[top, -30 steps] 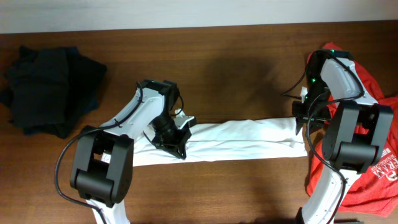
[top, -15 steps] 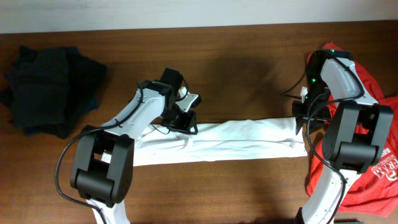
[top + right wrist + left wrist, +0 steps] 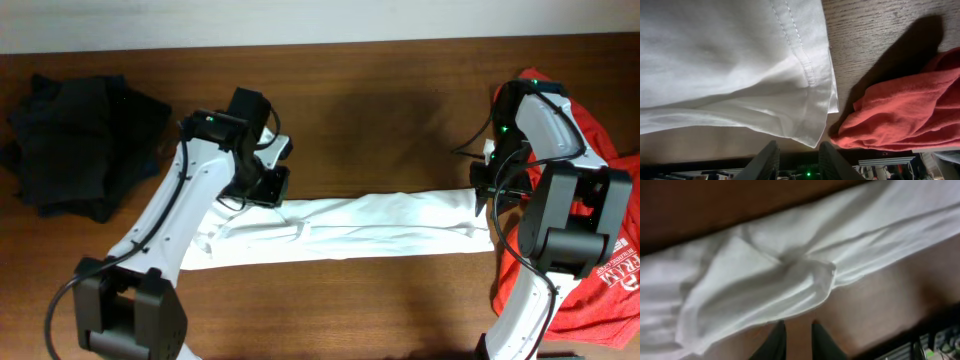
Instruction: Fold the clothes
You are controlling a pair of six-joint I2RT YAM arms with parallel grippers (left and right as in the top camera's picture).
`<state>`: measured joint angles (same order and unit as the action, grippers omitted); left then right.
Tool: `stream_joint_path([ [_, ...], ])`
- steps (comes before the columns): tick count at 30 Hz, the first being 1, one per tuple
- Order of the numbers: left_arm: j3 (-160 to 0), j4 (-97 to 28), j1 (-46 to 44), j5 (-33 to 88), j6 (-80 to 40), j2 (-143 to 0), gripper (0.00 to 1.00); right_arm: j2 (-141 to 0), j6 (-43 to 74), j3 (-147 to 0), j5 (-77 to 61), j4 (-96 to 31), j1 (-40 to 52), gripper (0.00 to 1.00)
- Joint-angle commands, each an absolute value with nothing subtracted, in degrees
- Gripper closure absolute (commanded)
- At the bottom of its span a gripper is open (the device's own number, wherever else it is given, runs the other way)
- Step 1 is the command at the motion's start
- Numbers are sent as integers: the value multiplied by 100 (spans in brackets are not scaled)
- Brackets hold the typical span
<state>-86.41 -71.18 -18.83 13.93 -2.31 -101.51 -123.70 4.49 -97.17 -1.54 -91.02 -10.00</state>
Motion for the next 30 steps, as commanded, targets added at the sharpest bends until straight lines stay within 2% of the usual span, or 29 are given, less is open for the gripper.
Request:
stream_joint_path([
  [1,-7848,-6901,-1951,1219,-775,-10210,83,-12261,471,-9664,-169,-9111,-1015,70],
  [6,-6670,-5708,-1951,1699,-965,-10217,83,-12261,471,-9664,-169,-9109,-1015,69],
  [9,-6066,-4550,-2080,1868,-1116,-10221,83,-12261,471,-9664,-169,-9122,-1015,70],
  [17,-5837,-3809,-2510,1822,-1481,-10639,78,-12261,436,-9664,-169,-9122,-1015,69],
  [20,-5876,-3610,-2436,1804,-1527,-10702,78,-12261,318,-9664,-172,-9043,-1026,65],
  [22,-6130,-3675,-2353,1750,-1518,-10702,73,-12261,121,-9664,-178,-9002,-1026,62],
  [26,-7113,-4558,-2163,1452,-1378,-10549,66,-12261,-537,-9664,-694,-9032,-1271,42],
  [30,-7889,-5465,-1887,1105,-1361,-10300,61,-12261,-1328,-9664,-1494,-9017,-1710,36],
])
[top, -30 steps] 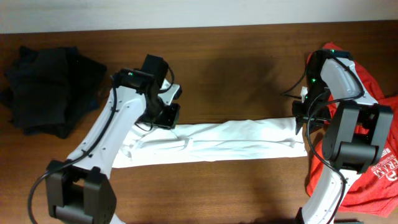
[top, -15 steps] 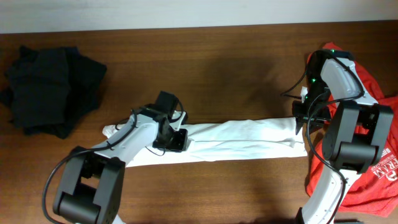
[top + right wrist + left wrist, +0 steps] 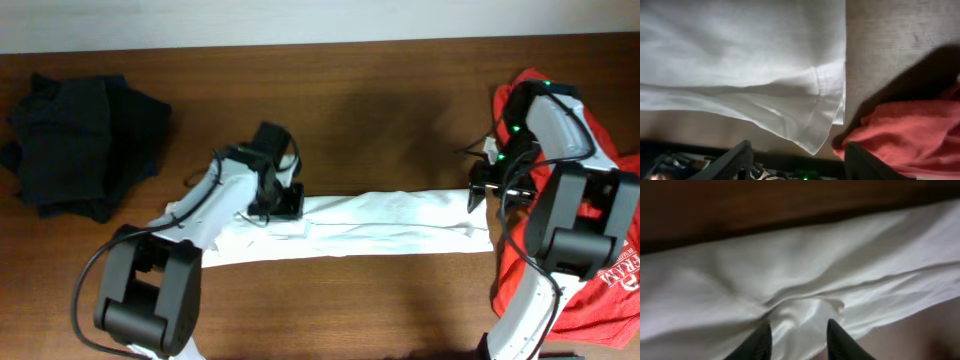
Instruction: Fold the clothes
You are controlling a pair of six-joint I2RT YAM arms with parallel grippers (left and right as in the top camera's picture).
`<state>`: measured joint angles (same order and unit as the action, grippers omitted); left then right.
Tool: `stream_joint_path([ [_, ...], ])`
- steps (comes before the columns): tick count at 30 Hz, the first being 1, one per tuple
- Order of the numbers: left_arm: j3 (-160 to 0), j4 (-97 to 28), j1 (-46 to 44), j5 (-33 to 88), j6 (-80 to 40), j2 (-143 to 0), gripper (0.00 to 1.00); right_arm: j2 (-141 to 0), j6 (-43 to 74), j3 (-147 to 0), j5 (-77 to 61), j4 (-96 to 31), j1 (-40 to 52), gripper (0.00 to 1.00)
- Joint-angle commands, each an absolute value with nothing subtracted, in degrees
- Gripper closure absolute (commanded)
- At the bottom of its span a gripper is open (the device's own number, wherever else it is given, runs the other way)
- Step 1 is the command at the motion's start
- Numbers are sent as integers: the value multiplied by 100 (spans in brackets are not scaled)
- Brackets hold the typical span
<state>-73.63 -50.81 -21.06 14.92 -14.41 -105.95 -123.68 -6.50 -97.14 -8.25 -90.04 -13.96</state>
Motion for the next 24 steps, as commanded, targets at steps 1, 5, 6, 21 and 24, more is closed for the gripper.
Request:
stream_joint_path([
  [1,-8038,-5642,-1734,1107,-1361,-10162,57,-12261,-1328,-9647,-1505,-8986,-1817,36],
  [5,-8064,-5843,-952,1109,-1365,-9786,52,-12261,-1457,-9011,-1505,-8453,-1865,36],
  [6,-8064,-5922,-731,1109,-1363,-9749,51,-12261,-1459,-8724,-1503,-8189,-1839,36],
  [21,-8062,-6036,-143,1066,-1361,-9747,52,-12261,-1413,-8202,-1723,-7249,-1553,96],
  [24,-8062,-6060,75,1066,-1361,-9747,52,-12254,-864,-8971,-941,-7732,-1588,96],
])
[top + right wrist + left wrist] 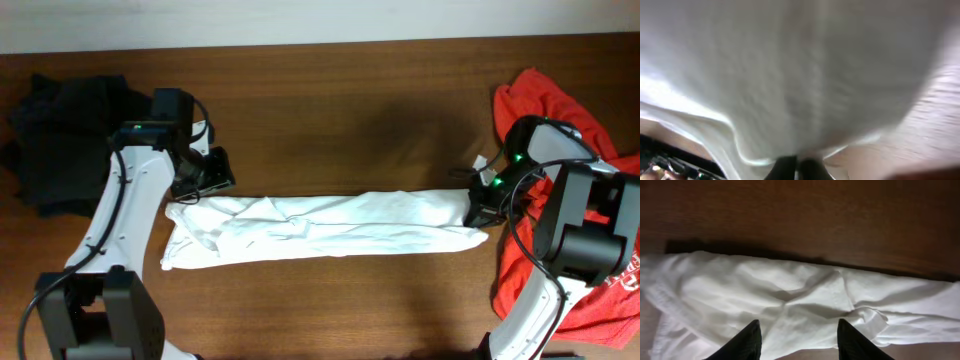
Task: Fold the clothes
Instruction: 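Fold the strip's right end leftward with the right gripper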
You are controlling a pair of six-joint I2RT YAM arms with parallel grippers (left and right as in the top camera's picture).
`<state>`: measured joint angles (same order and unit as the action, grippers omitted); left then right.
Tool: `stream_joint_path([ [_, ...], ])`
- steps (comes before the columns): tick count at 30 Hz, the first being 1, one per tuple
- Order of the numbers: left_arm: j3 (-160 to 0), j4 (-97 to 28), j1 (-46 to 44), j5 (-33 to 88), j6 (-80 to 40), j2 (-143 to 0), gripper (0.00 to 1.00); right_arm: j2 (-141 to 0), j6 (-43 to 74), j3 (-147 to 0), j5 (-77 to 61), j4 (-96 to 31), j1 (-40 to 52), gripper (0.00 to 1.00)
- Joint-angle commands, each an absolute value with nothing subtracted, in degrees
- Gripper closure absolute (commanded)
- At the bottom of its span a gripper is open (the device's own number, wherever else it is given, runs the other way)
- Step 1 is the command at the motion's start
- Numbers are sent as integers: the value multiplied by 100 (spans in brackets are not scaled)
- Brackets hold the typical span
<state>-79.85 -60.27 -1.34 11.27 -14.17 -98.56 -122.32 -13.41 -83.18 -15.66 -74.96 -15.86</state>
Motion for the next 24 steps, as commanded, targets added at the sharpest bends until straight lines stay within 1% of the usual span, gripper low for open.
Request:
stream_joint_path([
  [1,-8062,-6075,139,1066,-1361,-9747,52,-12250,-650,-9288,-574,-7935,-1586,96],
  [4,-8062,-6071,301,1061,-1361,-9747,52,-12250,-635,-9948,-541,-8414,-1455,96],
  [6,-8062,-6071,386,1002,-1361,-9747,51,-12204,-637,-10073,-552,-8538,-1173,96],
  [10,-8062,-6069,414,1000,-1361,-9747,51,-12066,-631,-10073,-550,-8600,-134,96],
  [16,-8062,-6071,414,1000,-1361,-9747,51,-12060,-93,-10071,-596,-8569,1623,96],
  [21,-8062,-6075,414,1002,-1361,-9747,51,-12060,349,-10068,-598,-8361,2521,94],
  [24,-8062,-6075,414,1002,-1361,-9747,51,-12064,403,-10068,-989,-8110,2884,93],
])
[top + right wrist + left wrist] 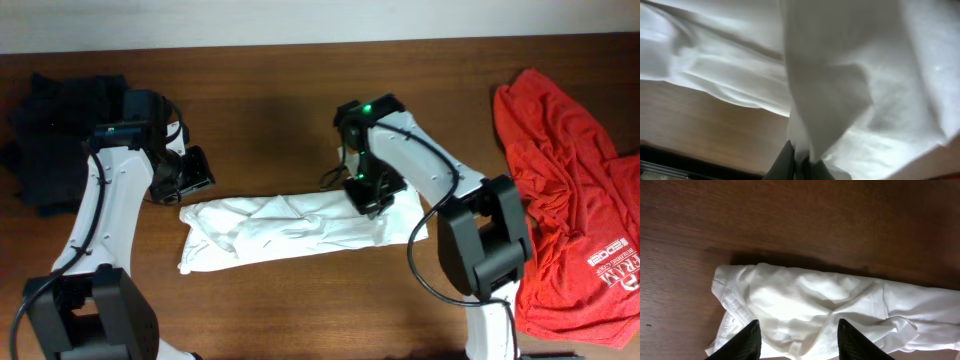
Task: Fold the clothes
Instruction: 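Fold the strip's right end leftward with the right gripper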
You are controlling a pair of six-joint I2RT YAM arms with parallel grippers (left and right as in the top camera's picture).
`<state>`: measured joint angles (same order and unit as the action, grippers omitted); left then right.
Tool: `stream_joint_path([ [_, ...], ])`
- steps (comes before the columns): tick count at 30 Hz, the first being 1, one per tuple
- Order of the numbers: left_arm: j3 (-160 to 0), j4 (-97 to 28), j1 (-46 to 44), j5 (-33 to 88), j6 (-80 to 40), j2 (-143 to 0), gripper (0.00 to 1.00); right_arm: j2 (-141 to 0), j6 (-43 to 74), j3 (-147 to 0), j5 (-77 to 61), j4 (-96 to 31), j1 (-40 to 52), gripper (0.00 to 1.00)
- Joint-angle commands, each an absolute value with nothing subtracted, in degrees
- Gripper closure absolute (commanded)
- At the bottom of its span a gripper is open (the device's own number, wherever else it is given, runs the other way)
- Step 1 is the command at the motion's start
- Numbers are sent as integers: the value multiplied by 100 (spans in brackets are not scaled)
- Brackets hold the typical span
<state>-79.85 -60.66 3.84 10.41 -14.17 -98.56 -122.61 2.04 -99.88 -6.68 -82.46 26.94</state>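
A white garment (290, 228) lies crumpled along the middle of the table, its right end lifted and doubled back to the left. My right gripper (365, 192) is over the garment's right-middle part and is shut on that white end (830, 75). The right wrist view shows the cloth pinched between the closed fingertips (801, 162). At the garment's left end, my left gripper (188, 176) hovers open. In the left wrist view, its spread fingers (747, 340) frame the rumpled cloth (805, 300) with nothing between them.
A heap of black clothes (70, 125) sits at the back left corner. A red T-shirt (570, 190) is spread at the right edge. The brown wooden table (300, 100) shows behind the white garment.
My right gripper, then shut on the garment's far right end near the red shirt, is now over its middle with that end still held. The white strip is much shorter. The left gripper is slightly further left, still open.
First the white garment lay stretched long, my left gripper over its left part and my right at its right end. Then both stood open on the cloth. Then the left was at the left end, open, and the right shut on the right end, now doubled over the middle.
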Motion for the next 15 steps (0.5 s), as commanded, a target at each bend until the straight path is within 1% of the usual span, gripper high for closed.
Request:
stream_joint_path([
  [1,-8062,-6075,414,1002,-1361,-9747,51,-12064,541,-10068,-1039,-8009,2936,92],
  [7,-8062,-6097,414,1002,-1361,-9747,51,-12068,650,-10068,-1485,-7778,3074,92],
  [9,-8062,-6097,414,1002,-1361,-9747,51,-12068,648,-10068,-1632,-7767,3122,90],
  [10,-8062,-6097,414,1000,-1361,-9747,51,-12068,648,-10068,-1745,-7730,3151,85],
  [12,-8062,-6095,414,1002,-1361,-9747,51,-12068,650,-10068,-1828,-7649,3194,64],
  [13,-8062,-6097,414,1000,-1361,-9747,51,-12068,648,-10068,-1942,-7561,3221,60],
  [15,-8062,-6101,414,1000,-1361,-9747,51,-12068,648,-10068,-1973,-7511,3223,60],
])
